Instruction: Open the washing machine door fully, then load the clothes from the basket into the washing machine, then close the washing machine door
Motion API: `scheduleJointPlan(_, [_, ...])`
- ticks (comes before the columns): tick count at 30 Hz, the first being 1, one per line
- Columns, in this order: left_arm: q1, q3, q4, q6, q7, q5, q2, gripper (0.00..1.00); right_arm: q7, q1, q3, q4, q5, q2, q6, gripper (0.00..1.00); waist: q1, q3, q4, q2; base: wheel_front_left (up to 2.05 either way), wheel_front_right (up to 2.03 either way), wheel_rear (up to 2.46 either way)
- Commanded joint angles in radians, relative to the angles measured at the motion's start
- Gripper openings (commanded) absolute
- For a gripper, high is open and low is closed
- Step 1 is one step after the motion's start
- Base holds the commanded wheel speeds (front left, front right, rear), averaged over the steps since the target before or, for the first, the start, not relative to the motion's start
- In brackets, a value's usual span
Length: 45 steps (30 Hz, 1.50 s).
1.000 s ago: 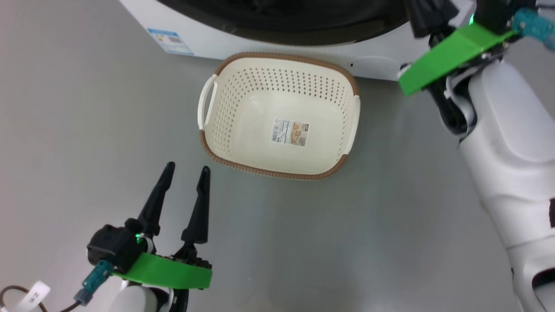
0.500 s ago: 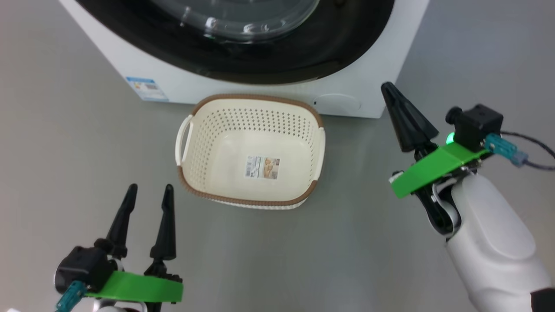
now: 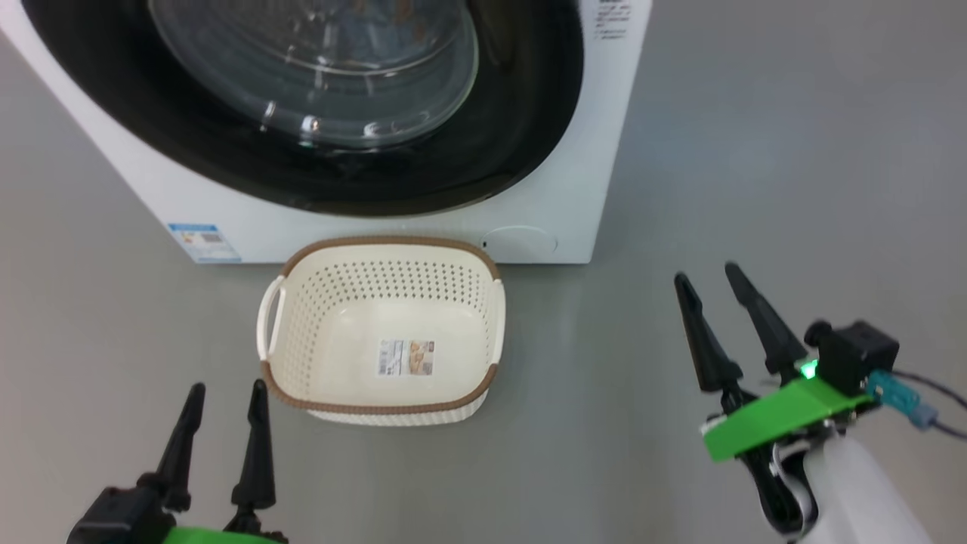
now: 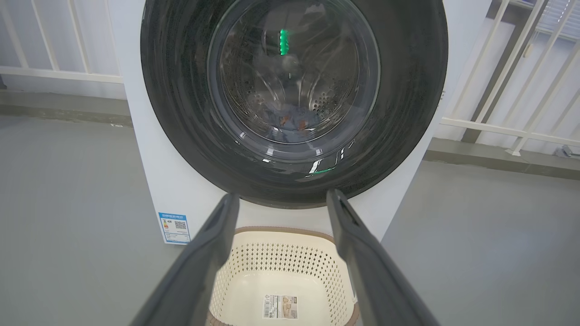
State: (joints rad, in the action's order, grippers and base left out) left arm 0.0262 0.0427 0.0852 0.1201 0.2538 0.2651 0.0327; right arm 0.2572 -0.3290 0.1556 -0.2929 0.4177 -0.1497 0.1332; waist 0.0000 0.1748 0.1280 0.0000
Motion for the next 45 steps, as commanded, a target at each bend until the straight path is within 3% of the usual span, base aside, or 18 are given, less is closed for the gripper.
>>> scheduleJointPlan(1, [-0.003,-0.04,-0.021,0.002,0.008,-0.015,0.018,1.0,0.004,0.027,0.012,0.036,-0.012,0.012,-0.002,1.0,0.0,-0.044,-0.043,0.0,0.0,0.0,0.0])
scheduleJointPlan(16, [-0.082,-0.077,-0.01,-0.003,0.008,-0.059,0.018,1.0,0.005,0.234,-0.094,0.126,-0.079,0.062,-0.002,1.0,0.0,-0.117,-0.1,0.0,0.0,0.0,0.0])
scheduleJointPlan(45, [-0.141,-0.105,-0.032,-0.048,0.008,-0.071,0.018,1.0,0.005,0.314,-0.148,0.126,-0.125,0.099,-0.002,1.0,0.0,-0.177,-0.094,0.0,0.0,0.0,0.0])
